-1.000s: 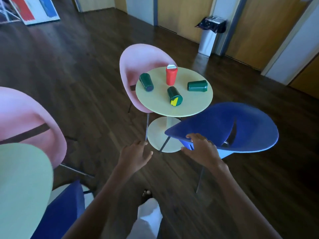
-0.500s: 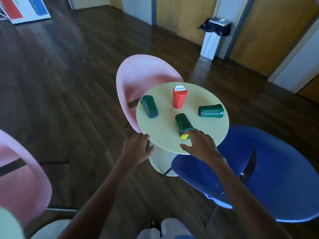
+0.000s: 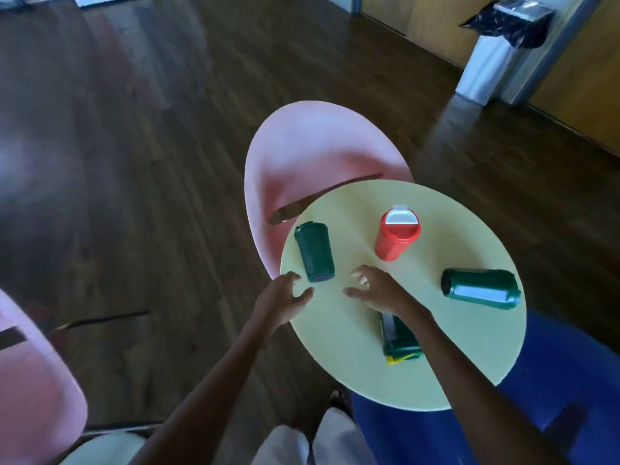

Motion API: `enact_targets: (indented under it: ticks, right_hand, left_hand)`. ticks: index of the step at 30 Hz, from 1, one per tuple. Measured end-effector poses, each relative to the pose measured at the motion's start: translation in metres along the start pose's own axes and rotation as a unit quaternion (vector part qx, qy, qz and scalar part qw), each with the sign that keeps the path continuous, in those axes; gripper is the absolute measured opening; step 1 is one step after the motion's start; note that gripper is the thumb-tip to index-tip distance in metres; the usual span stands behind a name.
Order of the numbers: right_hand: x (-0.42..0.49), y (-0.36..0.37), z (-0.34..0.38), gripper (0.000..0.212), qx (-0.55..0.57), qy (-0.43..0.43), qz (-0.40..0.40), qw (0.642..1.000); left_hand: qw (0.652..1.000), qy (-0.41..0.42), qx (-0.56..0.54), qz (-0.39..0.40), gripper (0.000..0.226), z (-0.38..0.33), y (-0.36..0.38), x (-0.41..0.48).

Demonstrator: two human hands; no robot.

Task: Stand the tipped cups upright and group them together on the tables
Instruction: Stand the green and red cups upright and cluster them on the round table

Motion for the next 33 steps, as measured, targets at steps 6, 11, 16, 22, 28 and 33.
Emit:
enact_targets:
  ticks: [6,11,16,22,28,33]
  right_hand:
    - [0.071,0.005,-0.012,0.051,0.109,0.054,0.066,0.99]
    - [0.108,0.01,-0.008,0.044,0.279,0.071,0.094,0.953]
    - [0.129,0.016,-0.004,0.037,0.328,0.076,0.105,0.936]
    - [0.132,0.011,-0.002,0.037,0.374,0.044,0.038,0.926]
    - [0.133,-0.007,-0.001,0.07,0.396,-0.023,-0.051,0.917]
    - [0.128,0.0,-0.005,0.065,0.404,-0.035,-0.114,0.907]
  left_hand:
    - [0.96,-0.12,-0.248,0.052,0.064,0.014,-0.006,0.079]
    - [0.934,-0.147,-0.294,0.138,0.061,0.021,-0.01,0.12]
    - [0.907,-0.138,-0.346,0.199,0.053,0.024,-0.009,0.134]
    - [0.912,-0.09,-0.359,0.178,0.051,0.017,-0.022,0.145]
    - [0.932,0.007,-0.34,0.122,0.052,-0.002,-0.043,0.159]
    - [0.918,0.047,-0.376,0.121,0.063,-0.012,-0.041,0.157]
Point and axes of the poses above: each hand's wrist, its own x-axis towards the middle knuckle, its own y-axis out of the palm, z = x × y, the point moved 2 cm from there along x, towards the middle knuckle, and after that the axes turned 2 degrees about z, right-handed, at the moved point
